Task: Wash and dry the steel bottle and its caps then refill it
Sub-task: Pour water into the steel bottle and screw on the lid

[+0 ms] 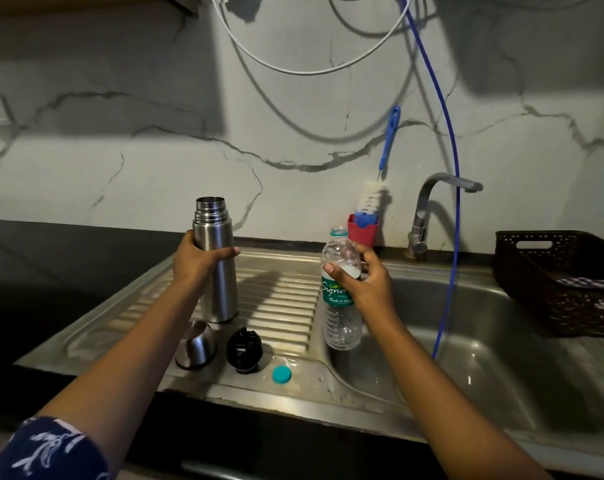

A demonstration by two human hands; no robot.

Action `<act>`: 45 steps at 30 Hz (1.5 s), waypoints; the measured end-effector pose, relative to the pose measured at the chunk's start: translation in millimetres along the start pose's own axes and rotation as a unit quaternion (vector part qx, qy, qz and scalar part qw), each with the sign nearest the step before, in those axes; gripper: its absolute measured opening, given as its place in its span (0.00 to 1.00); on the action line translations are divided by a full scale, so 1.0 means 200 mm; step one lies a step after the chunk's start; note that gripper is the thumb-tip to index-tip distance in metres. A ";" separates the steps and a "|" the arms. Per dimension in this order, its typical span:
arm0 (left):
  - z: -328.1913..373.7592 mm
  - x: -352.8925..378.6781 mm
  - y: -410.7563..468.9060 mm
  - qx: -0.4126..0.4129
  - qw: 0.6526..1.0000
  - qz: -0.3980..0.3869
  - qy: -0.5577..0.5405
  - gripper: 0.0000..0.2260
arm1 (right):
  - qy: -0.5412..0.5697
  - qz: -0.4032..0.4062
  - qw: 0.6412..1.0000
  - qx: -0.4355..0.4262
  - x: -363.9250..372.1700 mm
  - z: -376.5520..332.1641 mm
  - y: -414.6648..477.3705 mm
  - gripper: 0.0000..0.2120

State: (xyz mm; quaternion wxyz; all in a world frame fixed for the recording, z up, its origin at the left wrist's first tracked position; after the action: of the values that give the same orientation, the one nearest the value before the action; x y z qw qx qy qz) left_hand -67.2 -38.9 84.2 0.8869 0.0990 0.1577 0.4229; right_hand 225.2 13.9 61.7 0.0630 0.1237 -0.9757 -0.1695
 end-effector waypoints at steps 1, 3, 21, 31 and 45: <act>-0.01 -0.01 0.01 -0.005 1.000 0.002 -0.004 0.32 | -0.003 -0.002 1.000 0.001 0.00 0.00 0.00 0.36; -0.03 -0.02 0.03 -0.012 1.000 0.003 -0.012 0.33 | -0.008 -0.004 1.000 0.002 0.00 -0.01 -0.01 0.37; 0.06 -0.19 -0.17 0.025 0.997 0.045 0.050 0.54 | 0.038 -0.035 0.999 0.017 -0.01 -0.16 -0.05 0.25; 0.22 -0.11 -0.77 0.180 0.951 -0.244 0.062 0.43 | 0.101 -0.101 0.988 0.059 0.15 -0.33 -0.18 0.20; 0.04 -0.32 -0.77 0.100 0.965 -0.223 0.098 0.41 | -0.270 -0.232 0.933 0.060 0.23 -0.02 -0.37 0.14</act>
State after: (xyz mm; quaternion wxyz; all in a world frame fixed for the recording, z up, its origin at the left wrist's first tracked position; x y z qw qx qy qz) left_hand 8.8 -185.3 55.8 0.9245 0.1075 0.3033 0.2042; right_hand 198.7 -66.9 43.9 -0.2516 0.2996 -0.9084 -0.1473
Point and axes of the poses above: each hand's wrist, its own y-axis towards the middle knuckle, its own x-axis out of the palm, z = x × y, the point moved 2 cm from there along y, towards the middle knuckle, and after that the axes turned 1 degree about x, right-handed, at the moved point
